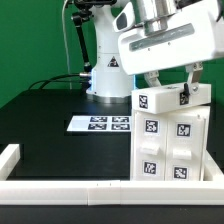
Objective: Assemble cabinet
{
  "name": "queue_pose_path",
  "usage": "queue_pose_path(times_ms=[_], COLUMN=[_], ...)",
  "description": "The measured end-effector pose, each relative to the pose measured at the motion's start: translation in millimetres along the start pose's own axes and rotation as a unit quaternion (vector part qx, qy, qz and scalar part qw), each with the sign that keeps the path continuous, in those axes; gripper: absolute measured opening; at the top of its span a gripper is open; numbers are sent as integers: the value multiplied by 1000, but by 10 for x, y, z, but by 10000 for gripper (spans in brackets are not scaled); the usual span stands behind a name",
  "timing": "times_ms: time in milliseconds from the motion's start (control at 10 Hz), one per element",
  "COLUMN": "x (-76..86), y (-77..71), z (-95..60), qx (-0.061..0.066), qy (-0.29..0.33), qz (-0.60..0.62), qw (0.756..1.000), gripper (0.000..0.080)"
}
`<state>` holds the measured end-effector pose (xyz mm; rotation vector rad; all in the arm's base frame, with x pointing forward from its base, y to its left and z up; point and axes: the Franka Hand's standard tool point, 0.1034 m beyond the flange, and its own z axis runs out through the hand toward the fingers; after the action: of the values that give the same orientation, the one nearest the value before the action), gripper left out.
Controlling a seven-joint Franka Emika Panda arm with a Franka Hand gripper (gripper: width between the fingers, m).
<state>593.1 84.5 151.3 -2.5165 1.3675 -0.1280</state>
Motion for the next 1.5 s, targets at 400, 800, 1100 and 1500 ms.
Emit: queue_pose_path(times_ms=[400,800,1100,1500], x=[-13,-14,-21,-35], y=[4,2,-1,-17], z=[11,9,11,-44], qx=[10,15,13,18], qy=[-13,-32,-33,-35], qz=[183,347,406,395], qw=[983,937,913,918], gripper=[575,573,572,768])
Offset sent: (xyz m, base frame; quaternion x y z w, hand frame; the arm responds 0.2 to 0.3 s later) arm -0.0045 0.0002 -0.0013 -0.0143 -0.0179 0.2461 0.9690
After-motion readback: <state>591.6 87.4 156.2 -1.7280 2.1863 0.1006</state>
